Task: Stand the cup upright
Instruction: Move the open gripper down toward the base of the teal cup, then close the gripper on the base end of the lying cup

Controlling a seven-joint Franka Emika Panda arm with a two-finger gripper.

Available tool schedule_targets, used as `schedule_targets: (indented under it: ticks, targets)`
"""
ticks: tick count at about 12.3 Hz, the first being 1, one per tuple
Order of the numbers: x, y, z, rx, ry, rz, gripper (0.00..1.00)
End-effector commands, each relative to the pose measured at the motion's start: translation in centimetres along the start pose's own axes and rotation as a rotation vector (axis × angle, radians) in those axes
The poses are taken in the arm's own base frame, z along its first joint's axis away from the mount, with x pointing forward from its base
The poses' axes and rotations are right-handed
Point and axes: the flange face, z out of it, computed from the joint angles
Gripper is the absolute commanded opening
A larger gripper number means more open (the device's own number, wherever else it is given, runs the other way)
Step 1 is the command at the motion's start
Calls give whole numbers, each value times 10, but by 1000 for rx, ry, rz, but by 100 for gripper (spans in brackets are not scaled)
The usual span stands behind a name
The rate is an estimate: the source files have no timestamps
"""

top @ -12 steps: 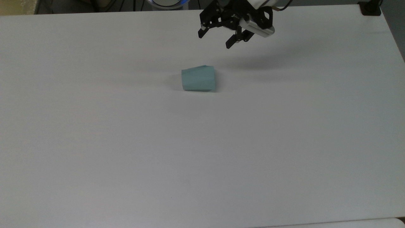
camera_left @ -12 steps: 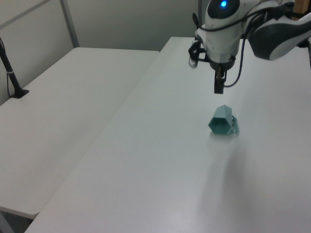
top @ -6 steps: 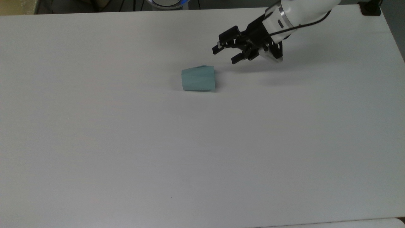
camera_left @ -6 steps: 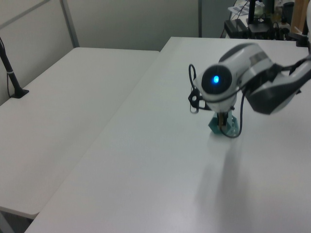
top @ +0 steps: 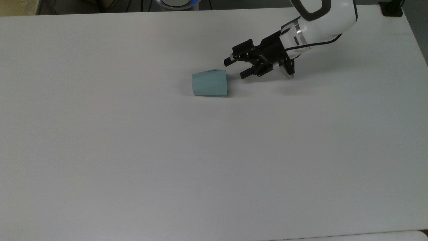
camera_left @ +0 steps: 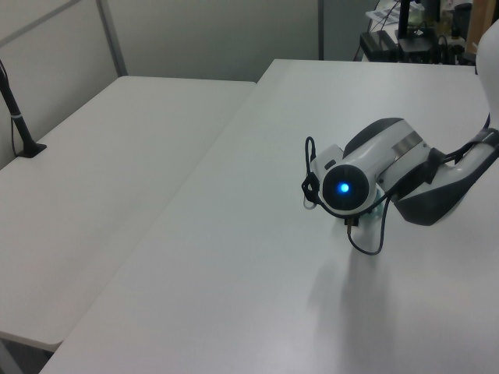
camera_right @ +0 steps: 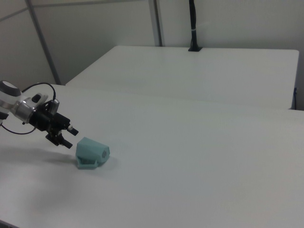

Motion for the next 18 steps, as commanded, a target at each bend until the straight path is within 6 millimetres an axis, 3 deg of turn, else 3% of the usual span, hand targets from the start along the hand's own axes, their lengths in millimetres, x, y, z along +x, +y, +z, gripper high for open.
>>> schedule_targets:
  ticks: [1,6,7,9,10,11,12,16,18]
  targets:
    - [10,-4,11,-40,-2,30,100]
    - [21,3,36,-59,-21,45,100]
    - [21,1,37,-58,-15,42,95]
    - [21,0,40,-60,-15,38,58]
    - [20,-1,41,-63,-12,34,45]
    - [20,-5,42,-55,-4,30,16]
    - [20,-4,41,-53,-2,31,2]
    - [16,-14,52,-72,-16,10,0]
    - [19,-6,45,-57,-12,18,0]
